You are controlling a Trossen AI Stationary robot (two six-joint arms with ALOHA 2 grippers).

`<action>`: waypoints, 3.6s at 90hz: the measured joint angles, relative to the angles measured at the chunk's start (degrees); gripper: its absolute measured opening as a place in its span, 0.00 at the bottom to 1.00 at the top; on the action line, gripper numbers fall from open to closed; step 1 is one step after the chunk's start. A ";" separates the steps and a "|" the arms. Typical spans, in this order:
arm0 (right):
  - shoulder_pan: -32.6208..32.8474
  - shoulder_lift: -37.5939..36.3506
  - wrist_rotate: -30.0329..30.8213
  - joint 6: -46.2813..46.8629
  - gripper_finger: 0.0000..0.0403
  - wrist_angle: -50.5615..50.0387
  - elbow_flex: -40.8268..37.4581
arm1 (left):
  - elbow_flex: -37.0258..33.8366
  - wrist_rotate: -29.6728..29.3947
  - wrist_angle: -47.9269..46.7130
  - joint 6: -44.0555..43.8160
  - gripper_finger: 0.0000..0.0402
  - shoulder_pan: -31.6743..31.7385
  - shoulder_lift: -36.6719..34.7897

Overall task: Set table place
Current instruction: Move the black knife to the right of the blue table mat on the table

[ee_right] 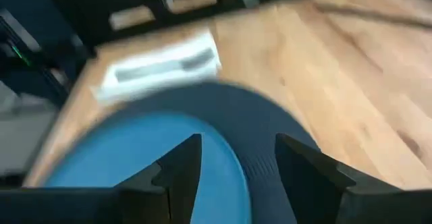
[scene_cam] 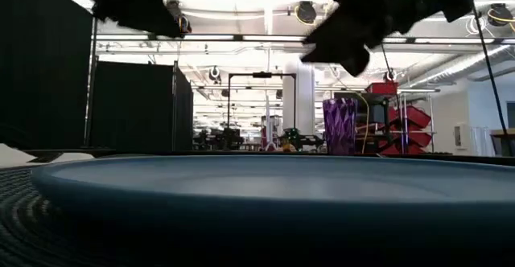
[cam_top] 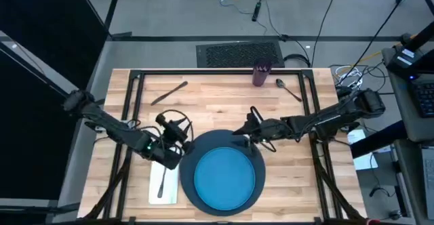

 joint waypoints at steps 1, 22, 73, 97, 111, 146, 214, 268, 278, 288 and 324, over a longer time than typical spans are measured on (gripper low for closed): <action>-0.09 0.21 -0.05 0.00 0.44 0.60 0.00 | 0.00 0.01 0.28 1.22 0.25 0.25 -0.01; -5.15 7.43 -2.18 0.46 0.44 8.39 1.11 | -0.29 0.13 -0.21 11.07 0.25 4.20 -3.62; -24.94 41.66 -27.84 -30.30 0.44 -38.26 59.82 | -24.86 12.27 32.36 33.24 0.25 5.54 -32.08; -32.51 59.93 -33.02 -34.68 0.44 -56.33 91.34 | -25.66 13.22 32.71 35.53 0.25 5.54 -32.05; -34.90 64.01 -33.11 -35.80 0.44 -56.40 95.07 | -25.66 15.95 32.52 36.21 0.25 5.54 -31.89; -36.35 61.64 -32.78 -37.14 0.44 -72.66 94.82 | -25.65 11.16 31.34 28.63 0.24 18.17 -31.87; -32.57 43.20 -25.33 -39.45 0.44 -94.23 94.79 | -25.59 53.43 28.97 11.07 0.24 64.16 -8.60; -32.39 32.45 -25.07 -36.63 0.44 -94.89 94.84 | -22.61 46.53 29.66 10.80 0.24 65.95 4.68; -32.37 32.47 -25.08 -36.19 0.44 -96.56 94.84 | -22.47 46.95 29.62 9.57 0.24 66.17 7.45; -32.39 32.45 -25.07 -36.17 0.44 -96.85 94.84 | -22.29 46.96 30.37 9.49 0.24 66.19 9.91; -32.37 32.47 -25.08 -36.09 0.44 -97.12 94.82 | -20.31 69.06 38.54 8.24 0.24 61.20 11.37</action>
